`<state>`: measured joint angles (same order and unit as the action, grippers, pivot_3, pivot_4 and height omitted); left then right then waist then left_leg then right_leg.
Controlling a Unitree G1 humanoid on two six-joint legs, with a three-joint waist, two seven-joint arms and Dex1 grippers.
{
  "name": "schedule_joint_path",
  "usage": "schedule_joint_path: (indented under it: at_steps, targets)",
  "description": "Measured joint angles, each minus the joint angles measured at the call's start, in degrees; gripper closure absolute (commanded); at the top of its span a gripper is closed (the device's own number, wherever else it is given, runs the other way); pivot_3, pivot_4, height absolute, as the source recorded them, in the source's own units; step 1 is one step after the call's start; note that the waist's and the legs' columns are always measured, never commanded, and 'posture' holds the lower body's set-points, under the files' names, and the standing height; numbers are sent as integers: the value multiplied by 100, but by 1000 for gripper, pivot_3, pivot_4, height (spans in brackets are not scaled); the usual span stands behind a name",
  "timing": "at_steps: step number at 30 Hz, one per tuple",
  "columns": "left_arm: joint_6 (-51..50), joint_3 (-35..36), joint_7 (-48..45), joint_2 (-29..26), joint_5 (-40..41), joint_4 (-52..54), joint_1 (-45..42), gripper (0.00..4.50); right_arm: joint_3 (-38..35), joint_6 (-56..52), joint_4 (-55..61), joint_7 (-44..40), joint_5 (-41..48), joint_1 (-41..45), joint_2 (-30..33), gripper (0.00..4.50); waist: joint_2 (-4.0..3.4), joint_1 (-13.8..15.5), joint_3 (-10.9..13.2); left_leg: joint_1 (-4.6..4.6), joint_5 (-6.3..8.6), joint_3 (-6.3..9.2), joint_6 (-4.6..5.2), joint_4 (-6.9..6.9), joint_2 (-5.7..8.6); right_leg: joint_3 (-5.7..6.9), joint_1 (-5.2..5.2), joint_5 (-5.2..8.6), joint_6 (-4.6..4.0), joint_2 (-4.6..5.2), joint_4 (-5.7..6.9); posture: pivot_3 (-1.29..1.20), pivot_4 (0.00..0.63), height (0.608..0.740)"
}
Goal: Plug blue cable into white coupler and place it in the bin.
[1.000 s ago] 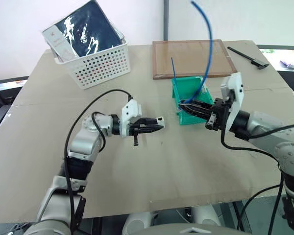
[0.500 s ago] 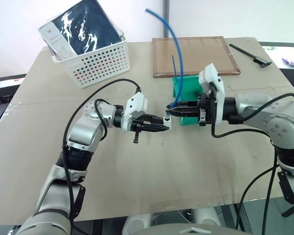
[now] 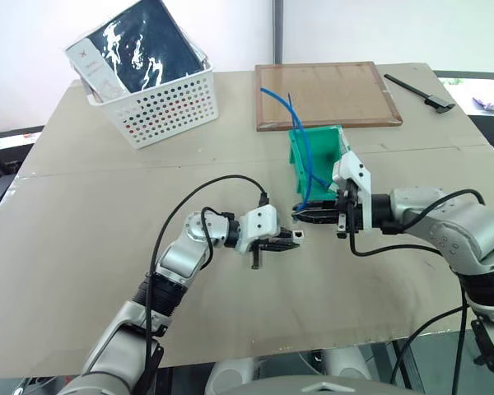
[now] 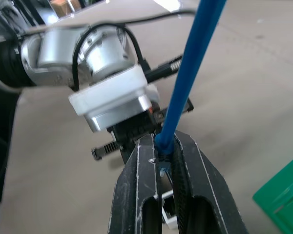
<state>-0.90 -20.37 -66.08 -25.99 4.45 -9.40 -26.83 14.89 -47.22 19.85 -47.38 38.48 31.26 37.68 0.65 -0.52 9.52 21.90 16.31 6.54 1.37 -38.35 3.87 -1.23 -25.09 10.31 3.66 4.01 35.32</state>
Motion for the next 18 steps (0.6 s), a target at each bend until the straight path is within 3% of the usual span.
schedule_joint_path:
  at_steps: [9,18]
  targets:
    - [386,-12,-83,43,-40,-413,-149,4150,495,636,-367,-491,-947,-137,-19,4500,10,-11,-6,-14,-1,0,-1,-12,1,-1,7,0,0,-2,26,0,150,740]
    - [390,-11,-176,24,-41,-458,-193,4150,441,937,-645,-733,-1159,-147,-171,4500,13,-12,-9,-17,-3,1,-3,-13,1,-2,7,-1,-2,-3,30,0,150,740]
